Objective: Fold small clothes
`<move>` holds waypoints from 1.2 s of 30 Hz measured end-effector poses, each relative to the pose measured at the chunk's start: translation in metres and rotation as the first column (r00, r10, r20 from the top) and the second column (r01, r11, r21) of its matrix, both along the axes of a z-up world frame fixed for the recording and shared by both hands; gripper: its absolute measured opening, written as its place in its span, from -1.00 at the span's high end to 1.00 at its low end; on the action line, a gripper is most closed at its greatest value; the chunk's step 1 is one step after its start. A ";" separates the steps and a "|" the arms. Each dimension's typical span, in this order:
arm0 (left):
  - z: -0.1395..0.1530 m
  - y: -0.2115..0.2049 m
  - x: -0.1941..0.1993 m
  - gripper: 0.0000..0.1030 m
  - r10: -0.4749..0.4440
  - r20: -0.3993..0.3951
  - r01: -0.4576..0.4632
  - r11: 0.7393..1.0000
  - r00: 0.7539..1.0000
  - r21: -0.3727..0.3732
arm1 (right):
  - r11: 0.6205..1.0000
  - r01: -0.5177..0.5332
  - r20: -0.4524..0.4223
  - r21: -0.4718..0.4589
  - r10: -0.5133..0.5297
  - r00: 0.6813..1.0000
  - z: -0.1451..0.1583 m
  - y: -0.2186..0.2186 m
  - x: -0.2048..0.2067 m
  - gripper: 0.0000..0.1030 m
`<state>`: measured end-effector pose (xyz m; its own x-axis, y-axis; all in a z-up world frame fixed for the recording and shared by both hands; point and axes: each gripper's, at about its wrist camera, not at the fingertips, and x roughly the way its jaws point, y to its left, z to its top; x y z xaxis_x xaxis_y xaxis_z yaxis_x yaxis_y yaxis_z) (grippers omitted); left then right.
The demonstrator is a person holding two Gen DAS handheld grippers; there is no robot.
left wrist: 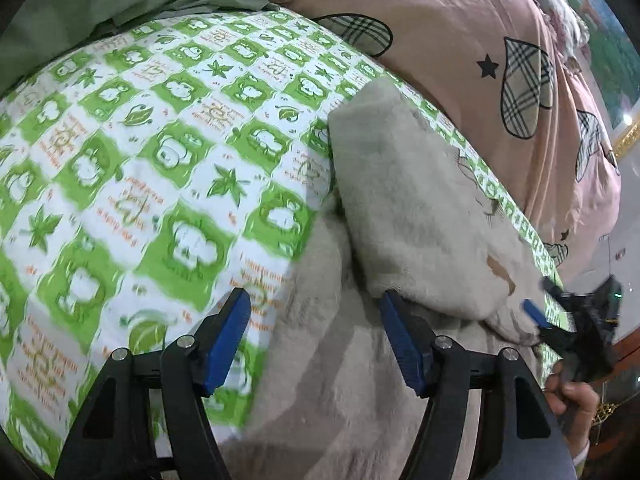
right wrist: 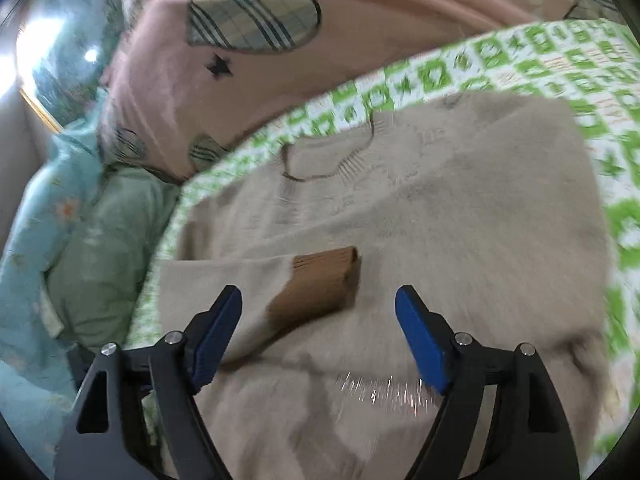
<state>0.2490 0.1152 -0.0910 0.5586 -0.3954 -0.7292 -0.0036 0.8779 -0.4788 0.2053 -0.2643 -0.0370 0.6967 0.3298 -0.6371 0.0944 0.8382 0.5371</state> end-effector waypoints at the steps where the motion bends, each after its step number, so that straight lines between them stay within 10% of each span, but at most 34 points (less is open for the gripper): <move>1: 0.002 -0.005 0.004 -0.42 -0.006 0.005 0.006 1.000 1.000 0.019 | 1.000 -0.013 -0.028 0.006 0.013 1.000 -0.009 0.002 0.011 -0.55; 4: 0.003 -0.020 0.018 -0.53 -0.017 0.018 0.016 0.995 1.000 0.096 | 0.997 -0.070 -0.046 0.037 0.071 0.996 -0.027 0.013 0.034 -0.46; 7: 0.003 -0.029 0.034 -0.55 -0.019 0.021 0.016 0.993 1.000 0.116 | 0.992 -0.126 -0.023 0.016 0.127 0.992 -0.023 0.023 0.041 0.76; 13: 0.011 -0.043 0.051 -0.67 -0.084 0.075 0.079 0.994 0.994 0.069 | 0.998 -0.037 0.196 0.051 0.027 0.980 0.063 -0.017 -0.007 0.79; 18: 0.003 -0.056 0.059 -0.69 -0.116 0.064 0.107 0.986 0.991 0.129 | 0.995 0.078 0.193 0.060 -0.088 0.977 0.091 -0.065 -0.037 0.80; 36: -0.001 -0.015 0.030 -0.69 0.014 0.106 -0.015 1.000 0.994 0.008 | 0.983 0.180 0.008 -0.048 -0.180 0.984 0.037 -0.083 -0.054 0.89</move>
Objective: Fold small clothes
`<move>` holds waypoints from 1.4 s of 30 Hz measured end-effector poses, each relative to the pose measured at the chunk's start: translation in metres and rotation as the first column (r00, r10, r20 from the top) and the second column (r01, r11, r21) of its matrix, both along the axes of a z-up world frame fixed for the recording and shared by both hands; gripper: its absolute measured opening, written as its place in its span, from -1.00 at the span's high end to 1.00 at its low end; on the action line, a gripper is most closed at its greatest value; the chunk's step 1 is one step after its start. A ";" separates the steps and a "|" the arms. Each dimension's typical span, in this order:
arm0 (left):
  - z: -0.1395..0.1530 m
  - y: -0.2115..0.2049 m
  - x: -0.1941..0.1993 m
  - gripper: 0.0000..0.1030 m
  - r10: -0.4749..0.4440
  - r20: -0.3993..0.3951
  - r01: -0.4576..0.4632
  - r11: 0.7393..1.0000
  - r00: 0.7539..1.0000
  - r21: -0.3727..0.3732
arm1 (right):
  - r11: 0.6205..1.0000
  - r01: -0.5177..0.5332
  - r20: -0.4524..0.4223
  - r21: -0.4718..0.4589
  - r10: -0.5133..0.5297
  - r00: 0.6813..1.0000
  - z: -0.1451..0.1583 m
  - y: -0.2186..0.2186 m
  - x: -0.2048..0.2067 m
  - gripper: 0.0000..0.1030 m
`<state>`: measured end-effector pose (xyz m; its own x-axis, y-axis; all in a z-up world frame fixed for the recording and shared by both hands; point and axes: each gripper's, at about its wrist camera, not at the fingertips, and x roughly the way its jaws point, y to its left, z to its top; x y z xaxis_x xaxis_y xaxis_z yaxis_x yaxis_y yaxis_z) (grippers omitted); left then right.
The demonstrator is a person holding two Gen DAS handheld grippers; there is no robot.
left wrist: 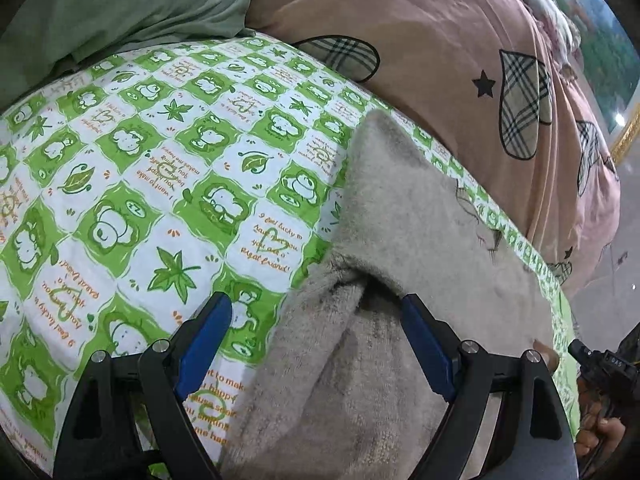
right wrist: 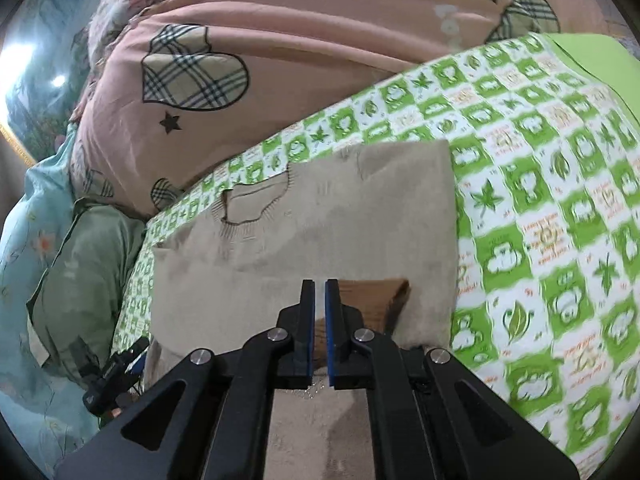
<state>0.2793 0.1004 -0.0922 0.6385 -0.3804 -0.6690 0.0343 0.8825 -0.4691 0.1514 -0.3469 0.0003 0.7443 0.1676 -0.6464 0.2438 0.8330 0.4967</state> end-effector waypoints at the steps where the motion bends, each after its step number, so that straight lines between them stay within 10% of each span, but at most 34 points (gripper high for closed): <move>1: 0.000 -0.002 0.000 -0.69 -0.003 -0.003 0.003 1.000 1.000 0.016 | 1.000 0.016 -0.001 0.008 -0.016 1.000 -0.002 -0.001 -0.003 0.88; 3: 0.001 -0.007 -0.002 -0.69 -0.020 -0.011 0.021 0.998 1.000 0.057 | 0.999 0.039 0.000 0.014 -0.039 0.999 -0.008 -0.003 -0.013 0.84; 7: 0.000 -0.016 -0.002 -0.71 -0.038 -0.025 0.041 0.991 0.999 0.129 | 0.998 0.059 -0.023 0.020 -0.059 0.998 -0.023 -0.008 -0.020 -0.25; 13: -0.002 -0.035 0.026 -0.81 -0.018 -0.057 0.033 0.965 0.998 0.261 | 1.000 -0.009 -0.045 -0.011 0.009 0.999 -0.030 0.002 0.000 -0.25; 15: -0.002 -0.038 0.033 -0.81 -0.008 -0.057 0.024 0.958 0.998 0.285 | 0.998 -0.055 -0.069 -0.024 0.053 0.996 -0.035 0.009 0.011 0.07; 16: -0.001 -0.038 0.036 -0.81 -0.003 -0.058 0.019 0.958 0.998 0.286 | 0.997 -0.069 -0.083 -0.034 0.066 0.994 -0.037 0.013 0.016 0.73; 17: 0.000 -0.034 0.036 -0.81 0.012 -0.048 0.002 0.962 0.999 0.275 | 0.996 -0.084 -0.077 -0.031 0.082 0.994 -0.035 0.015 0.016 0.94; 22: -0.002 -0.015 0.026 -0.80 0.093 -0.009 -0.090 0.976 0.996 0.197 | 0.997 -0.030 0.159 -0.076 0.041 0.986 0.017 0.017 -0.020 0.94; 28: -0.002 -0.007 0.023 -0.80 0.126 -0.007 -0.123 0.980 0.992 0.159 | 0.996 0.062 -0.145 -0.064 -0.071 0.987 -0.036 -0.001 0.001 0.87; 36: -0.004 0.005 0.020 -0.80 0.168 -0.002 -0.167 0.981 0.986 0.097 | 0.992 0.050 0.039 -0.119 -0.046 0.998 -0.009 0.032 -0.023 0.83; 42: -0.004 0.017 0.018 -0.80 0.162 -0.002 -0.162 0.987 0.987 0.002 | 0.998 -0.023 -0.032 -0.064 0.021 0.999 -0.022 0.048 -0.016 0.70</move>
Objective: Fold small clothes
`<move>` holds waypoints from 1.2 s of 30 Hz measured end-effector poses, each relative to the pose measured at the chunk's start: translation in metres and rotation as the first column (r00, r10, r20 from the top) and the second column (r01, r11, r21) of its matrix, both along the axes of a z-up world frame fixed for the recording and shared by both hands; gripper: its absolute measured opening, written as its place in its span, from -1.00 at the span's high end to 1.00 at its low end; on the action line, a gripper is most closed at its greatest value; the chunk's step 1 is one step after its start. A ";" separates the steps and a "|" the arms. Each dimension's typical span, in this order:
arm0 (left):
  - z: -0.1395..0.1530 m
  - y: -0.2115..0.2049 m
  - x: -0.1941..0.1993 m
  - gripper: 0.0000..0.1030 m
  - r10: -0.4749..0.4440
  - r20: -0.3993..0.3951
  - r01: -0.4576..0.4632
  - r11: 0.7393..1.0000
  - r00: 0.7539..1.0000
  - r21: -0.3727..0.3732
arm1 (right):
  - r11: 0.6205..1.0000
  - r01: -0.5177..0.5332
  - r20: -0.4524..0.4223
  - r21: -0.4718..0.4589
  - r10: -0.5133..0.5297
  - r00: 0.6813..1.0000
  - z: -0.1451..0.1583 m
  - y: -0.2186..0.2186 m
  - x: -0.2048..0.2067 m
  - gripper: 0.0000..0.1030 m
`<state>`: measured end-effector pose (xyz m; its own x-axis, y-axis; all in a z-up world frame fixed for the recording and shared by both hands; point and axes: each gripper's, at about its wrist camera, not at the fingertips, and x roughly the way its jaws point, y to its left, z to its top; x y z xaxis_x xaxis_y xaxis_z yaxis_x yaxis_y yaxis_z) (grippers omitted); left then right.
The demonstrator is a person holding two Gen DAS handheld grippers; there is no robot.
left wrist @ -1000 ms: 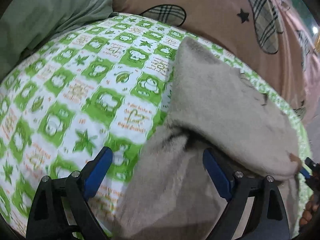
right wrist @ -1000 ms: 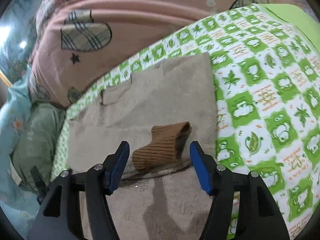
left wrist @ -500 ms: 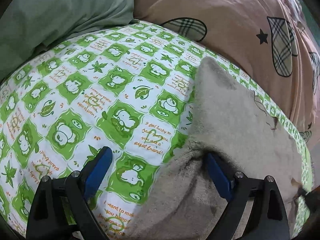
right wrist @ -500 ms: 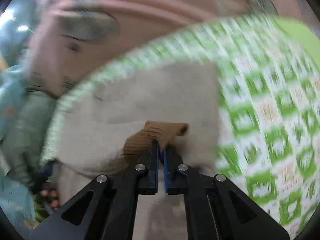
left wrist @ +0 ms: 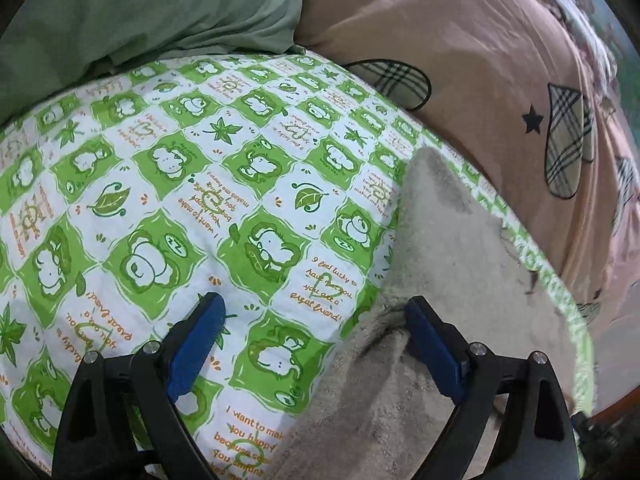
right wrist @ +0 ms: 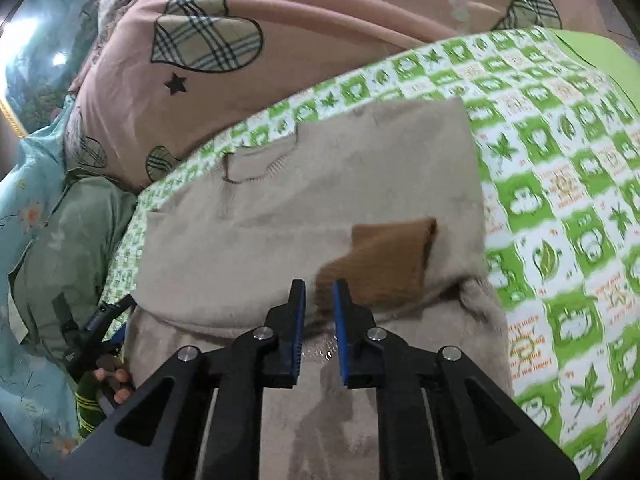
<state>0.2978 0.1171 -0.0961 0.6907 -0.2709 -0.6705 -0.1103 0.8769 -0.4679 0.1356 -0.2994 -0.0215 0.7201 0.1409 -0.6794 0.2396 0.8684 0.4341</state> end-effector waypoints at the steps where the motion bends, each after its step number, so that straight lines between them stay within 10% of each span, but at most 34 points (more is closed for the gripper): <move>1: 0.001 0.003 -0.001 -0.80 -0.021 -0.004 0.021 0.999 1.000 -0.029 | 1.000 -0.005 0.004 0.026 0.005 1.000 0.001 -0.001 -0.005 0.69; 7: 0.018 0.015 -0.047 -0.80 -0.166 -0.024 0.163 0.983 0.986 -0.088 | 0.999 -0.024 0.055 0.035 0.022 0.998 0.016 0.000 -0.064 -0.16; 16: 0.013 0.034 -0.143 -0.84 -0.372 -0.103 0.361 0.926 0.923 -0.110 | 0.979 0.061 -0.030 0.196 -0.057 0.998 -0.021 -0.063 -0.122 -0.17; 25: 0.001 0.043 -0.231 -0.85 -0.514 -0.029 0.480 0.819 0.857 -0.315 | 0.852 -0.292 0.010 0.434 0.319 0.948 -0.050 -0.002 -0.165 -0.17; 30: -0.001 0.042 -0.265 -0.83 -0.595 0.028 0.565 0.746 0.803 -0.352 | 0.826 -0.376 0.095 0.420 0.372 0.923 -0.049 0.030 -0.221 -0.17; 36: -0.003 0.042 -0.273 -0.72 -0.621 0.037 0.590 0.721 0.783 -0.364 | 0.803 -0.411 0.134 0.431 0.393 0.910 -0.053 0.051 -0.251 -0.17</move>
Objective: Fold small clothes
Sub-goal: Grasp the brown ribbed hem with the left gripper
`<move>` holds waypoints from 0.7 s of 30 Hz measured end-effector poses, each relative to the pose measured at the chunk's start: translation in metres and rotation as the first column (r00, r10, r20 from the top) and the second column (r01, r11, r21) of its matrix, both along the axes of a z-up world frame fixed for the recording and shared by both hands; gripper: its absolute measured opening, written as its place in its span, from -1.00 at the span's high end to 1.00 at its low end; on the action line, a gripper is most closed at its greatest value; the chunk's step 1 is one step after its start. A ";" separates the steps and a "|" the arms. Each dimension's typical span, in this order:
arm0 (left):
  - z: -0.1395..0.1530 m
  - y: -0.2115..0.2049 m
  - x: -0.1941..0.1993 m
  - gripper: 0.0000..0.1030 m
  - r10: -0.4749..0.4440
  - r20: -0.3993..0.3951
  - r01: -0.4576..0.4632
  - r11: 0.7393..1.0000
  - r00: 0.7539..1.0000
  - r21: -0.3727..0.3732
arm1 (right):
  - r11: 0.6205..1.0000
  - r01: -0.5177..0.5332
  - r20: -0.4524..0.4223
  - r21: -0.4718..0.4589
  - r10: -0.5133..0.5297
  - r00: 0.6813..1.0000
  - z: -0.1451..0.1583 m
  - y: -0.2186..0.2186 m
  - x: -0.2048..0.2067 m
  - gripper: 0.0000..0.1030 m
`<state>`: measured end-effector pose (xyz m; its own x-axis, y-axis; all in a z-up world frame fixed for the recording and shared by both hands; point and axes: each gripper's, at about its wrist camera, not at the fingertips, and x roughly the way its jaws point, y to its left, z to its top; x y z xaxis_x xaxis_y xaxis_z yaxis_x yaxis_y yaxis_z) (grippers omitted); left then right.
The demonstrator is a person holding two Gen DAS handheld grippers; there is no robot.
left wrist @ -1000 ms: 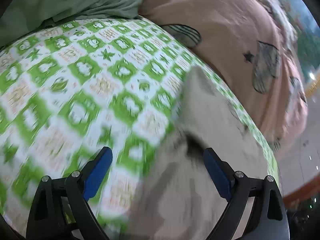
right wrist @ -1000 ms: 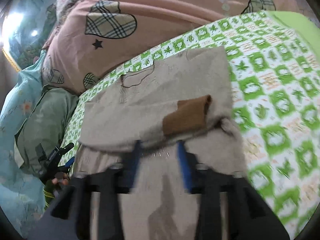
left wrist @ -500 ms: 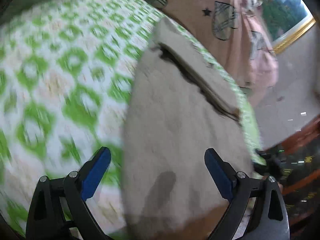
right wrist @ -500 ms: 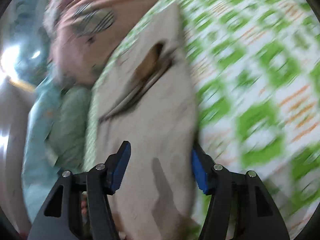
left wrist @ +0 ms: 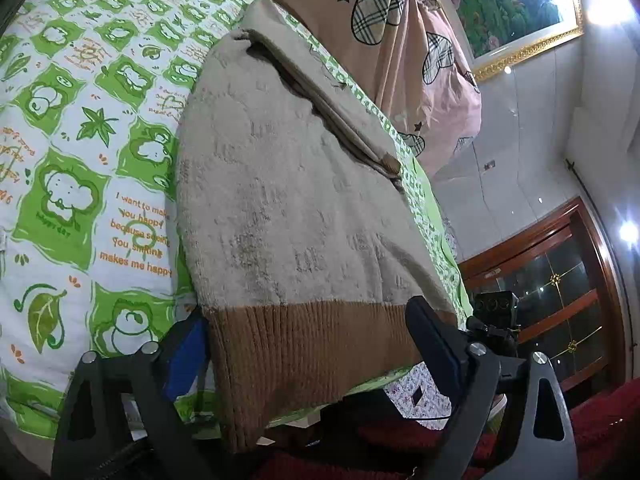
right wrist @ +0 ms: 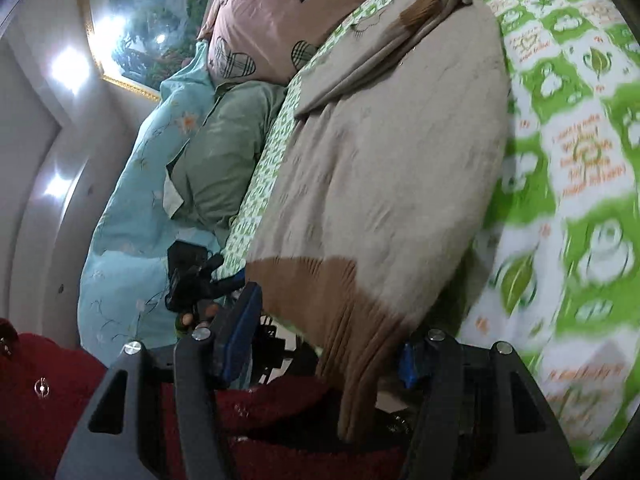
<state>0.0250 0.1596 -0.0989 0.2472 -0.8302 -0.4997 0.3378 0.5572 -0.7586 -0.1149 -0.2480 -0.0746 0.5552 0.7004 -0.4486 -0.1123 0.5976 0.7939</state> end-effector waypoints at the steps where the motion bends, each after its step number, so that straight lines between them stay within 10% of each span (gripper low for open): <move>1: -0.001 -0.001 0.001 -0.67 -0.005 0.000 0.005 1.000 1.000 0.005 | 1.000 0.010 -0.005 0.001 -0.010 1.000 -0.001 0.000 -0.001 -0.16; 8: -0.015 -0.003 0.002 0.20 -0.045 -0.034 0.046 0.998 0.998 0.035 | 0.996 0.090 -0.046 -0.004 -0.091 0.995 -0.014 -0.010 -0.011 0.51; 11: -0.015 0.000 0.000 0.88 -0.036 -0.021 0.037 0.999 0.999 0.040 | 0.994 0.101 -0.060 -0.032 -0.103 0.993 -0.017 -0.008 -0.011 0.83; 15: -0.011 0.024 -0.006 0.89 0.018 0.007 -0.017 0.994 1.000 -0.110 | 0.993 0.119 0.018 0.023 -0.119 0.993 0.000 -0.020 -0.026 0.85; 21: -0.012 0.028 -0.006 0.89 0.055 -0.008 -0.056 0.995 0.998 -0.077 | 0.995 0.098 -0.034 -0.004 -0.098 0.995 -0.012 -0.025 -0.023 0.85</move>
<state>0.0185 0.1871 -0.1107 0.2913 -0.8515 -0.4360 0.3031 0.5144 -0.8022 -0.1381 -0.2726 -0.0868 0.6055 0.6420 -0.4703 -0.0257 0.6065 0.7947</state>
